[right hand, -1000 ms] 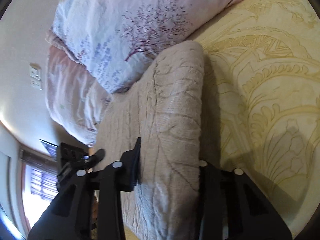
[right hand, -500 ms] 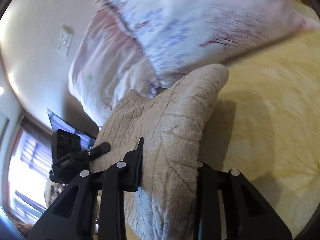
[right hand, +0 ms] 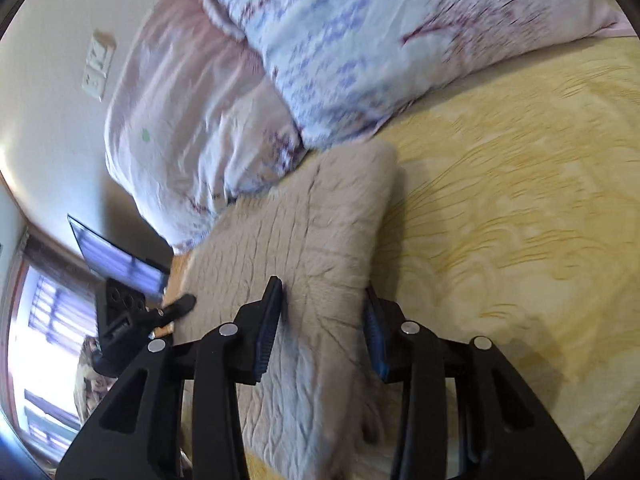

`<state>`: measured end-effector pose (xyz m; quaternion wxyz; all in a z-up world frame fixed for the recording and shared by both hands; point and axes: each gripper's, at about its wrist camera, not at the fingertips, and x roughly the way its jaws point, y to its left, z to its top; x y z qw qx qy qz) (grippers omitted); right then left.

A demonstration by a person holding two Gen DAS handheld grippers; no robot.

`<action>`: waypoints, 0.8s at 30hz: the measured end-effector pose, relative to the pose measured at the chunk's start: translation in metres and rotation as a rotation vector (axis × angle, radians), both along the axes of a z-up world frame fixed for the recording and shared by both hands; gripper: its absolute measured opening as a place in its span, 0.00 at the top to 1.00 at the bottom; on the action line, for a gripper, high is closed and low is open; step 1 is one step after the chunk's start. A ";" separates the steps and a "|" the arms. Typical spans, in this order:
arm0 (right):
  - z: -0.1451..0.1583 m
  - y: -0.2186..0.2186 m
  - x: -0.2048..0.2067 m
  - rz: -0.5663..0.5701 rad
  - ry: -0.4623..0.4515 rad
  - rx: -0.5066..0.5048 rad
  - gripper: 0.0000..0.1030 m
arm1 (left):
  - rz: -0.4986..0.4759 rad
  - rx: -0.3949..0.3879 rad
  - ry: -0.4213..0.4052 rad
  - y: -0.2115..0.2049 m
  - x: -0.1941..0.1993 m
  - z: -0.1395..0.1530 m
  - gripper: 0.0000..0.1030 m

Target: Fold small clothes

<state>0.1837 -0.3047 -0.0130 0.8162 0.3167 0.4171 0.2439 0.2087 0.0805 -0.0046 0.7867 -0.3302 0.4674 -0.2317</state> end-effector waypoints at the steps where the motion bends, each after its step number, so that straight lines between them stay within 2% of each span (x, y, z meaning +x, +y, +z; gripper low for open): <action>1: 0.001 -0.004 0.000 -0.012 -0.001 0.009 0.61 | 0.002 -0.002 0.004 -0.003 0.001 -0.002 0.43; 3: 0.000 -0.004 0.001 -0.017 -0.002 0.012 0.62 | 0.009 -0.008 0.010 -0.002 0.001 -0.003 0.41; 5: 0.003 0.006 0.002 -0.004 -0.025 -0.012 0.84 | 0.011 -0.004 0.008 -0.002 0.000 -0.004 0.40; 7: 0.009 0.012 0.002 -0.036 -0.068 -0.091 0.89 | 0.013 0.013 0.002 -0.001 -0.002 -0.002 0.37; 10: 0.005 0.014 0.010 -0.096 -0.041 -0.172 0.90 | 0.025 0.047 -0.024 0.002 -0.009 0.006 0.34; 14: -0.004 0.016 0.014 -0.108 -0.003 -0.218 0.89 | 0.064 0.132 -0.097 0.009 -0.028 0.022 0.29; 15: 0.001 0.017 0.012 -0.110 -0.015 -0.239 0.87 | 0.077 0.160 -0.124 0.011 -0.035 0.027 0.28; 17: 0.012 0.014 0.001 -0.130 -0.049 -0.264 0.74 | 0.102 0.228 -0.182 0.015 -0.053 0.036 0.21; 20: 0.033 0.013 -0.027 -0.143 -0.156 -0.276 0.73 | 0.146 0.344 -0.249 0.019 -0.075 0.045 0.14; 22: 0.044 0.018 -0.049 -0.090 -0.226 -0.257 0.73 | 0.159 0.422 -0.291 0.018 -0.092 0.048 0.09; 24: 0.048 0.029 -0.066 -0.020 -0.258 -0.258 0.73 | 0.159 0.473 -0.309 0.015 -0.106 0.049 0.07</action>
